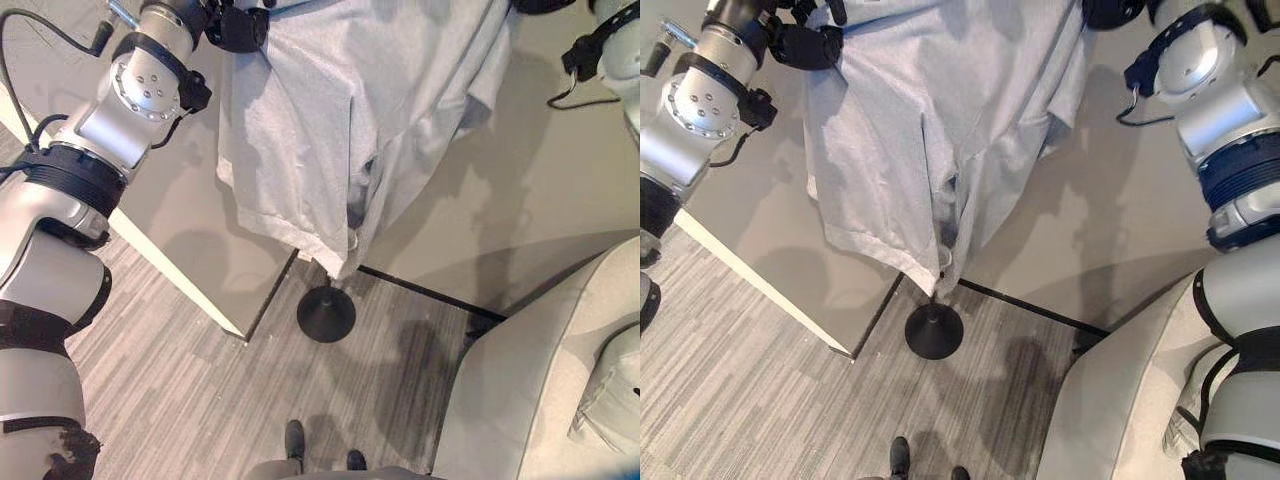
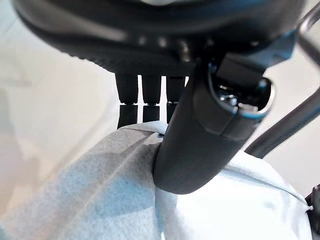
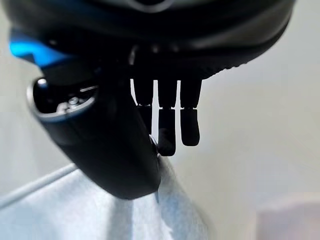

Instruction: Hang the clothes on the sofa on the clothes rack.

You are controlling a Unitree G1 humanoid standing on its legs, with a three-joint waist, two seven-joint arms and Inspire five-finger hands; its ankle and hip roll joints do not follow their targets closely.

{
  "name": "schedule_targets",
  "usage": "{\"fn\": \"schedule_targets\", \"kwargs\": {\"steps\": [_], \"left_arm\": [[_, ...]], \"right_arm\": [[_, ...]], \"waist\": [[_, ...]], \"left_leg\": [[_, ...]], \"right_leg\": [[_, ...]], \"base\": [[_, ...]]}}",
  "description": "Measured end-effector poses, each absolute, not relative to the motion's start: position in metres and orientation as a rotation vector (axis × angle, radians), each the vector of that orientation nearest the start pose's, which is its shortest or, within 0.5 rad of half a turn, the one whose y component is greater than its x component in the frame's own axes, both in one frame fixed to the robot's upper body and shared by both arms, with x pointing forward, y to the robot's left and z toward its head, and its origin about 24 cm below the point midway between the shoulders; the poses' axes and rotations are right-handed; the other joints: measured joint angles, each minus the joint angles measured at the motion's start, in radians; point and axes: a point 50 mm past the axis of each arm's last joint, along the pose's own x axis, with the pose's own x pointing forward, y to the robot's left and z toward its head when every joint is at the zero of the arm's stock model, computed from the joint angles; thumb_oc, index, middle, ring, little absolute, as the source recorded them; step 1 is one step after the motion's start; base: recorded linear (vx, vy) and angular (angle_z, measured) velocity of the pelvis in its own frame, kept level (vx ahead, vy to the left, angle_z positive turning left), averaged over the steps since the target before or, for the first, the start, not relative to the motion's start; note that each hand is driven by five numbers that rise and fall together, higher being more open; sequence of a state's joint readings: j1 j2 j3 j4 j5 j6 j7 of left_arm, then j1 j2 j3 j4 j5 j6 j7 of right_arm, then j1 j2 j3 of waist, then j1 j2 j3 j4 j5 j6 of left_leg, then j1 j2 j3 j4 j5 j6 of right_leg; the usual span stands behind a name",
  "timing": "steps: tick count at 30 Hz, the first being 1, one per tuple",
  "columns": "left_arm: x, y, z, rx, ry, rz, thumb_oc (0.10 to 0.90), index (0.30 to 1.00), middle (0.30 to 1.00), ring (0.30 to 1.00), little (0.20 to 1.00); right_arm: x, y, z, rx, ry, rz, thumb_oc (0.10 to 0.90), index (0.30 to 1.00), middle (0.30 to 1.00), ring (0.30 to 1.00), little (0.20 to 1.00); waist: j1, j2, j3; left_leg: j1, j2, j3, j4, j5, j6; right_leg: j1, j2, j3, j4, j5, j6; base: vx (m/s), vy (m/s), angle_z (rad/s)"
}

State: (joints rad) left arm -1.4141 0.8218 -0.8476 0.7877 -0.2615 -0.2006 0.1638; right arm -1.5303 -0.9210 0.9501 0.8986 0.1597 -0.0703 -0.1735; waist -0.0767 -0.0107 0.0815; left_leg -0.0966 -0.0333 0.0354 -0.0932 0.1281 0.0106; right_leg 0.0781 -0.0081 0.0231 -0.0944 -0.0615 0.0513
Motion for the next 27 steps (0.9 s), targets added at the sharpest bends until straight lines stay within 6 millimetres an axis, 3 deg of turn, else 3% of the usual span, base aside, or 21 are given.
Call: {"fn": "schedule_targets", "kwargs": {"steps": [3, 5, 6, 7, 8, 9, 10, 14, 16, 17, 18, 19, 21, 27], "left_arm": [[0.394, 0.187, 0.327, 0.936, -0.587, 0.021, 0.400, 0.300, 0.300, 0.300, 0.300], [0.396, 0.186, 0.314, 0.886, -0.572, 0.012, 0.400, 0.300, 0.300, 0.300, 0.300], [0.398, 0.182, 0.303, 0.854, -0.553, -0.002, 0.400, 0.300, 0.300, 0.300, 0.300], [0.399, 0.179, 0.300, 0.852, -0.549, -0.017, 0.400, 0.300, 0.300, 0.300, 0.300], [0.397, 0.179, 0.295, 0.794, -0.558, -0.020, 0.400, 0.300, 0.300, 0.300, 0.300], [0.397, 0.174, 0.278, 0.745, -0.538, -0.052, 0.400, 0.300, 0.300, 0.300, 0.300], [0.398, 0.169, 0.274, 0.731, -0.533, -0.063, 0.400, 0.300, 0.300, 0.300, 0.300], [0.390, 0.174, 0.247, 0.585, -0.512, -0.061, 0.400, 0.300, 0.300, 0.300, 0.300], [0.389, 0.171, 0.246, 0.584, -0.517, -0.071, 0.400, 0.300, 0.300, 0.300, 0.300], [0.390, 0.174, 0.241, 0.548, -0.500, -0.058, 0.400, 0.300, 0.300, 0.300, 0.300], [0.389, 0.175, 0.238, 0.527, -0.490, -0.054, 0.800, 0.900, 0.900, 0.900, 0.900], [0.389, 0.176, 0.224, 0.420, -0.450, -0.047, 0.800, 0.900, 0.900, 0.900, 0.900], [0.388, 0.178, 0.215, 0.324, -0.416, -0.048, 0.800, 0.900, 0.900, 0.900, 0.900], [0.387, 0.188, 0.194, 0.267, -0.324, -0.023, 0.800, 0.900, 0.900, 0.900, 0.900]], "right_arm": [[0.395, -0.233, 0.336, -1.145, -0.423, -0.231, 0.400, 0.300, 0.300, 0.300, 0.300], [0.403, -0.229, 0.298, -1.066, -0.360, -0.181, 0.400, 0.300, 0.300, 0.300, 0.300], [0.406, -0.225, 0.269, -1.031, -0.303, -0.133, 0.400, 0.300, 0.300, 0.300, 0.300], [0.406, -0.227, 0.261, -1.036, -0.274, -0.115, 0.400, 0.300, 0.300, 0.300, 0.300], [0.406, -0.222, 0.255, -0.976, -0.285, -0.099, 0.400, 0.300, 0.300, 0.300, 0.300], [0.406, -0.213, 0.227, -0.916, -0.254, -0.054, 0.400, 0.300, 0.300, 0.300, 0.300], [0.407, -0.202, 0.215, -0.896, -0.238, -0.010, 0.400, 0.300, 0.300, 0.300, 0.300], [0.396, -0.189, 0.182, -0.711, -0.232, -0.001, 0.400, 0.300, 0.300, 0.300, 0.300], [0.395, -0.186, 0.181, -0.710, -0.240, 0.014, 0.400, 0.300, 0.300, 0.300, 0.300], [0.394, -0.183, 0.183, -0.705, -0.252, 0.019, 0.471, 0.406, 0.406, 0.406, 0.406], [0.394, -0.183, 0.182, -0.704, -0.251, 0.020, 0.800, 0.900, 0.900, 0.900, 0.900], [0.392, -0.185, 0.178, -0.689, -0.243, 0.018, 0.800, 0.900, 0.900, 0.900, 0.900], [0.392, -0.188, 0.182, -0.646, -0.250, 0.000, 0.800, 0.900, 0.900, 0.900, 0.900], [0.384, -0.203, 0.176, -0.564, -0.243, -0.050, 0.800, 0.900, 0.900, 0.900, 0.900]], "waist": [[0.003, -0.001, 0.001], [0.023, 0.014, 0.015], [0.020, 0.042, 0.038], [0.024, 0.040, 0.040], [0.024, 0.053, 0.059], [0.023, 0.068, 0.073], [0.020, 0.068, 0.074], [0.019, 0.063, 0.081], [0.019, 0.061, 0.084], [0.018, 0.059, 0.086], [0.019, 0.058, 0.086], [0.019, 0.051, 0.091], [0.019, 0.038, 0.103], [0.016, 0.043, 0.110]], "left_leg": [[0.001, 0.002, 0.006, 0.000, 0.000, 0.001], [-0.002, 0.025, 0.018, 0.000, 0.005, 0.008], [-0.006, 0.049, 0.004, 0.001, 0.025, 0.037], [-0.015, 0.038, 0.002, 0.001, 0.024, 0.036], [-0.038, 0.017, 0.006, 0.000, 0.026, 0.021], [-0.037, 0.021, 0.013, 0.000, 0.030, 0.015], [-0.036, 0.025, 0.014, 0.000, 0.031, 0.014], [-0.015, 0.026, 0.022, -0.001, 0.032, 0.013], [-0.015, 0.028, 0.023, -0.001, 0.032, 0.013], [-0.004, 0.027, 0.023, -0.001, 0.032, 0.013], [0.001, 0.026, 0.024, -0.001, 0.032, 0.013], [0.019, 0.026, 0.023, -0.001, 0.030, 0.009], [0.021, 0.029, 0.022, -0.001, 0.029, 0.009], [0.030, 0.029, 0.019, -0.001, 0.020, -0.004]], "right_leg": [[-0.002, 0.001, 0.005, 0.003, 0.000, 0.000], [-0.049, 0.024, 0.020, 0.078, -0.004, 0.006], [-0.109, 0.045, 0.012, 0.155, -0.022, 0.010], [-0.097, 0.025, 0.011, 0.063, -0.004, 0.035], [-0.095, 0.001, -0.001, 0.002, 0.045, 0.016], [-0.094, 0.003, -0.003, 0.002, 0.048, 0.013], [-0.091, 0.009, -0.008, 0.002, 0.049, 0.013], [-0.072, 0.009, -0.008, 0.002, 0.049, 0.013], [-0.072, 0.011, -0.009, 0.002, 0.049, 0.013], [-0.061, 0.010, -0.008, 0.002, 0.049, 0.013], [-0.056, 0.009, -0.008, 0.002, 0.049, 0.013], [-0.038, 0.008, -0.009, 0.001, 0.049, 0.013], [-0.036, 0.011, -0.010, 0.001, 0.049, 0.013], [-0.028, 0.010, -0.010, 0.001, 0.052, 0.008]], "base": [[-0.04, 0.003, -0.08], [-0.06, 0.001, -0.27], [-0.03, 0.011, -0.10], [-0.02, 0.012, 0.15], [-0.01, 0.014, 0.13], [0.00, 0.001, 0.14], [0.00, 0.000, 0.00], [0.01, 0.005, -0.02], [0.04, 0.001, 0.01], [0.05, -0.004, -0.01], [0.05, -0.001, -0.01], [0.04, -0.001, 0.02], [0.03, 0.002, 0.01], [0.03, 0.002, 0.00]]}}
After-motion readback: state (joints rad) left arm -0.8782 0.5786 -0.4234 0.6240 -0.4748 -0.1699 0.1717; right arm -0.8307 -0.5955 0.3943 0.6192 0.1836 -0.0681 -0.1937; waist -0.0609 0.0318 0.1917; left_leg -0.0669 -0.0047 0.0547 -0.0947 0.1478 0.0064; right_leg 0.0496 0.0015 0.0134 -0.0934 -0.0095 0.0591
